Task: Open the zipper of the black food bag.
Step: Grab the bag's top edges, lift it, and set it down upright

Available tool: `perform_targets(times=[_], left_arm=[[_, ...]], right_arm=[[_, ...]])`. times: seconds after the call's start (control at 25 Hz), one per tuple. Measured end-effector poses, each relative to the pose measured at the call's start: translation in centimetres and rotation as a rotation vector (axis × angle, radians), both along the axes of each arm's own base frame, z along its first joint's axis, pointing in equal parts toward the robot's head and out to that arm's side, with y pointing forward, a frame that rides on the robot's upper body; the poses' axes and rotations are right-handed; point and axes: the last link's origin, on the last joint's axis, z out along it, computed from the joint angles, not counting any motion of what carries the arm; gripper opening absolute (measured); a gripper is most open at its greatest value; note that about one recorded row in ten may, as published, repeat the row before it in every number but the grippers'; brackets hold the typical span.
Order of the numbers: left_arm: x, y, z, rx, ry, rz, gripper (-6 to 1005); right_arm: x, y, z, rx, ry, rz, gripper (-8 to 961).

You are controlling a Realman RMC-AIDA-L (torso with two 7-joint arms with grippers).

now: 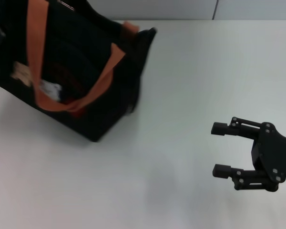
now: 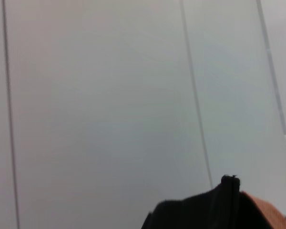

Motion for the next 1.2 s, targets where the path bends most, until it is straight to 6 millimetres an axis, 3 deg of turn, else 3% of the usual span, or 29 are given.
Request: perform_targets(times=[0.04, 0.08, 0.24, 0.28, 0.36, 0.44, 0.48, 0.52, 0.68, 0.96, 1.2], left_arm=[[0.0, 0.0, 0.0, 0.0, 0.0, 0.0, 120], [1.2, 0.3, 1.7, -0.005, 0.029, -0.058, 119], [3.4, 0.2, 3.0, -0.039, 0.067, -0.155, 116], [4.7, -0.1, 2.0, -0.098, 0.093, -0.231, 116], [5.3, -0.3, 0.9, -0.138, 0.114, -0.274, 115], [6.0, -0.5, -1.6, -0.206, 0.159, -0.32, 114], [6.2, -0.5, -4.7, -0.275, 0.223, -0.343, 113], [6.2, -0.5, -4.7, -0.275, 0.223, -0.343, 113], [6.7, -1.0, -9.3, -0.37, 0.244, -0.394, 111], [6.9, -1.7, -9.7, -0.37, 0.182, -0.425, 107], [6.8, -2.2, -9.7, -0.376, 0.155, -0.425, 106]], right_arm=[[0.0, 0.0, 0.0, 0.0, 0.0, 0.0, 774], [0.0, 0.1, 0.1, 0.007, 0.005, -0.006, 774], [0.0, 0.1, 0.1, 0.014, 0.014, -0.014, 772], [0.2, 0.1, 0.2, 0.023, 0.017, -0.023, 772], [0.3, 0.1, 0.1, 0.041, 0.02, -0.044, 771], [0.5, 0.1, 0.1, 0.055, 0.022, -0.061, 770], [0.8, 0.2, 0.1, 0.084, 0.028, -0.096, 769], [0.8, 0.2, 0.1, 0.084, 0.028, -0.096, 769], [2.1, 0.4, 0.8, 0.19, 0.067, -0.206, 766], [3.4, -0.5, 1.3, 0.431, 0.109, -0.231, 763], [2.8, -2.3, -1.1, 0.624, 0.09, -0.115, 760]])
